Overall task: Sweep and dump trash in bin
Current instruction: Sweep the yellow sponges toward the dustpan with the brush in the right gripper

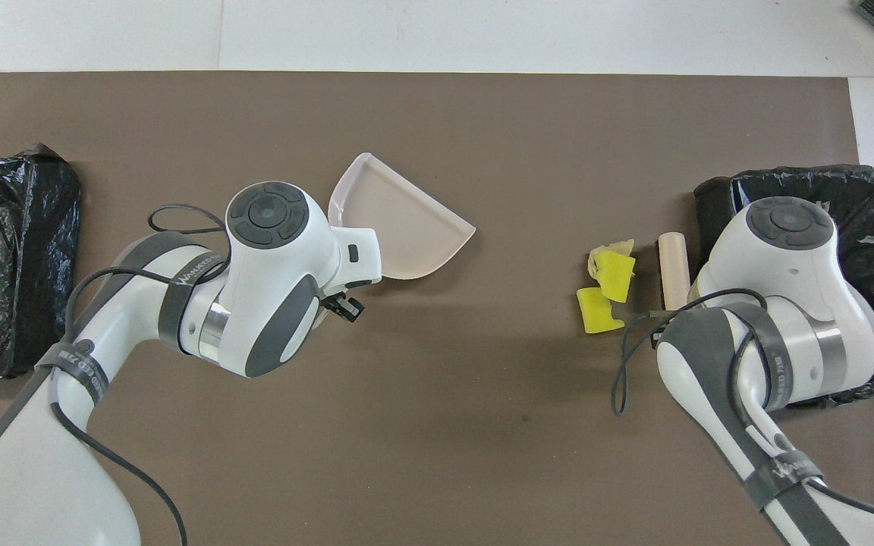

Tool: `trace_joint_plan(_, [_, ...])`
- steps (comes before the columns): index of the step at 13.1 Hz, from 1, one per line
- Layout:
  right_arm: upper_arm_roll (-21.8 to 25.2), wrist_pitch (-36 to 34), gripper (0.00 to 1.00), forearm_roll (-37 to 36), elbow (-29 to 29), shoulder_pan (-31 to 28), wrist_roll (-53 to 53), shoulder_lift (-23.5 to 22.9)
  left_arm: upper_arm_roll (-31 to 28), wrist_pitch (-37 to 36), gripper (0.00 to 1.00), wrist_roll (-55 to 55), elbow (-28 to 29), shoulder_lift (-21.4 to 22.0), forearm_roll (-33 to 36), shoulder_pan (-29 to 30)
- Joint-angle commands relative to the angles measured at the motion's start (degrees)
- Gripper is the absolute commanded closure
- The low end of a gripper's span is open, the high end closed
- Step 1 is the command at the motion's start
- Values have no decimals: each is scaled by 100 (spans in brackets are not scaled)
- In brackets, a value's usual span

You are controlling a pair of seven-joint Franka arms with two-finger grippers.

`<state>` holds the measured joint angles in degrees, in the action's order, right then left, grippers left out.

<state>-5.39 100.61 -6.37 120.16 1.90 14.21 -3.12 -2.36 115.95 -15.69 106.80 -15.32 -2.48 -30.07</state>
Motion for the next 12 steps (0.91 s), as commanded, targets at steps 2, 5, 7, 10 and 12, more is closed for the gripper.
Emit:
trace_joint_plan(2, [-50,204,100,-4,78,21,161,-39,8,-318,100,-575,17,353,99,247])
trace_joint_plan(5, [-59,468,100,188,43,178,852,-258,8,-607,100,-1651,17,530,108,474])
trace_joint_plan(7, [-59,731,100,215,77,294,1013,-399,-1,-792,100,-2689,34,591,125,589])
trace_joint_plan(10, [-59,750,100,311,148,303,1031,-391,17,-680,100,-3360,375,784,765,537])
trace_joint_plan(12, [-59,750,100,670,175,233,1049,-400,25,-451,100,-3414,596,873,1221,336])
